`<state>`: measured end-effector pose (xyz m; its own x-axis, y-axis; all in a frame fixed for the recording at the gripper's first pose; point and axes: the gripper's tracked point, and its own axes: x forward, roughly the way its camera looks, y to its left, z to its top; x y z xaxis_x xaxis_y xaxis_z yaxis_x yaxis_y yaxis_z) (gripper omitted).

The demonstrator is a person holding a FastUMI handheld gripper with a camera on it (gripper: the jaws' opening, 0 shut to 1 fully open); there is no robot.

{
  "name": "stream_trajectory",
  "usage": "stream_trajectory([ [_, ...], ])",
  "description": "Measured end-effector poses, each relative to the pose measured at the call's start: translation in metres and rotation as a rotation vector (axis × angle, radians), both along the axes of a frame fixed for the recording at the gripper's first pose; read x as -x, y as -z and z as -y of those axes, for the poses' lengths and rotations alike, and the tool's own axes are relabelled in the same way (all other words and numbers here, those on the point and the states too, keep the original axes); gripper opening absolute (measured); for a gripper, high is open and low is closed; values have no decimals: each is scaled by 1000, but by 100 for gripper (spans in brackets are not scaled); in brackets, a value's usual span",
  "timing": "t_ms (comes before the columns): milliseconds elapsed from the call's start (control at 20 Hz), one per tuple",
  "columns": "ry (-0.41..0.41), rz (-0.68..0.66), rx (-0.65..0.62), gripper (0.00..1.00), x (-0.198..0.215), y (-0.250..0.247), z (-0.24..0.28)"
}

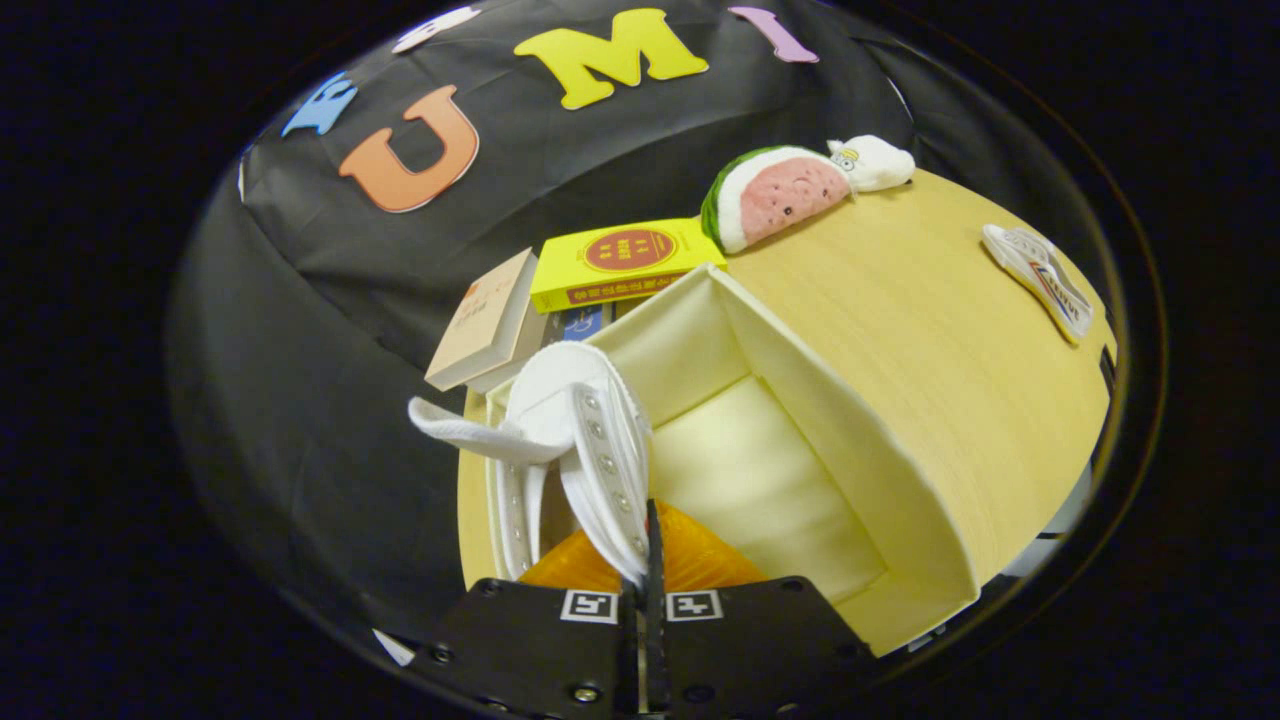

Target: Open the storage box then place both shoes into the box .Put the left shoe in first, then the right shoe, with the right side of both shoes facing outward in a uniform manner.

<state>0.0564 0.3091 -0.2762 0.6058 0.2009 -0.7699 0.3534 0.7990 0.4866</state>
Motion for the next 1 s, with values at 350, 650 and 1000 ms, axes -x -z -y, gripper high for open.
stream_trajectory([
  [350,-140,-67,57,88,12,21,1],
  [650,-261,100,164,88,9,-21,18],
  [1000,-336,289,298,91,20,-84,94],
])
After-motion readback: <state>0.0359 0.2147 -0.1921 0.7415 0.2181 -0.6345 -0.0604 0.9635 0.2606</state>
